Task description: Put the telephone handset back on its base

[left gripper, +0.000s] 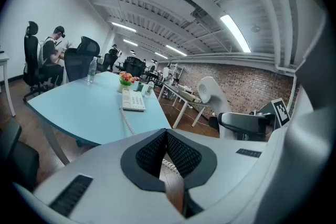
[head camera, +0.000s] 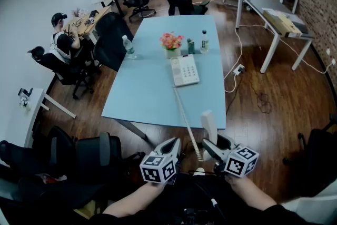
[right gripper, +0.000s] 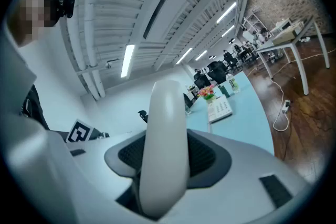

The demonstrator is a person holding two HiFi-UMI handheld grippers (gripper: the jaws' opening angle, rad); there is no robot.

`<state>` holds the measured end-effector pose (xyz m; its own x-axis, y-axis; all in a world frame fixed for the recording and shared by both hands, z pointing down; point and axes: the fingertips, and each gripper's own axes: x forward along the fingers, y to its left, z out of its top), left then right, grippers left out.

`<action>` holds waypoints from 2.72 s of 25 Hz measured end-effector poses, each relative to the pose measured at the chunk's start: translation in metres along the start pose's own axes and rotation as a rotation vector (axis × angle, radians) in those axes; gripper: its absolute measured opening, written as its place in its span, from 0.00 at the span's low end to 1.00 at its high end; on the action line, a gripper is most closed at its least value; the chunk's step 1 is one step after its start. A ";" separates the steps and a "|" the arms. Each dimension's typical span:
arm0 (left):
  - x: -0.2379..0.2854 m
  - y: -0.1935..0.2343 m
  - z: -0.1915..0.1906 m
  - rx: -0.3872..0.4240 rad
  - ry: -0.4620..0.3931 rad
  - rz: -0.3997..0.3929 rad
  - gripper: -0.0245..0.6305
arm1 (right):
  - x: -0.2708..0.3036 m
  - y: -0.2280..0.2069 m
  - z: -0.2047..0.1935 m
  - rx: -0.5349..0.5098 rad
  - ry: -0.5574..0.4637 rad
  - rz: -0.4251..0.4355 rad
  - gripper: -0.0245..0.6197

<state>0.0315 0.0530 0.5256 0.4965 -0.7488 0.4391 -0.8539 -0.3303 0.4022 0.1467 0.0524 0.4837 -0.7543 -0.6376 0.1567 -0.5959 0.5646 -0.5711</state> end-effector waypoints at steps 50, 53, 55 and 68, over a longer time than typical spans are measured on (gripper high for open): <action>0.005 0.010 -0.002 0.035 0.073 0.027 0.04 | 0.024 -0.013 -0.014 0.086 0.002 0.044 0.40; 0.014 0.019 0.002 0.035 0.082 0.022 0.04 | 0.036 -0.019 -0.014 0.092 0.009 0.031 0.40; 0.020 0.025 0.008 0.040 0.082 0.016 0.04 | 0.044 -0.025 -0.015 0.105 0.010 0.026 0.40; 0.076 0.101 0.101 0.004 0.007 -0.046 0.04 | 0.143 -0.044 0.041 0.025 0.021 -0.042 0.40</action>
<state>-0.0329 -0.0956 0.5188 0.5367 -0.7284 0.4259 -0.8306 -0.3672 0.4188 0.0767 -0.0852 0.4984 -0.7348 -0.6488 0.1977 -0.6202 0.5246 -0.5832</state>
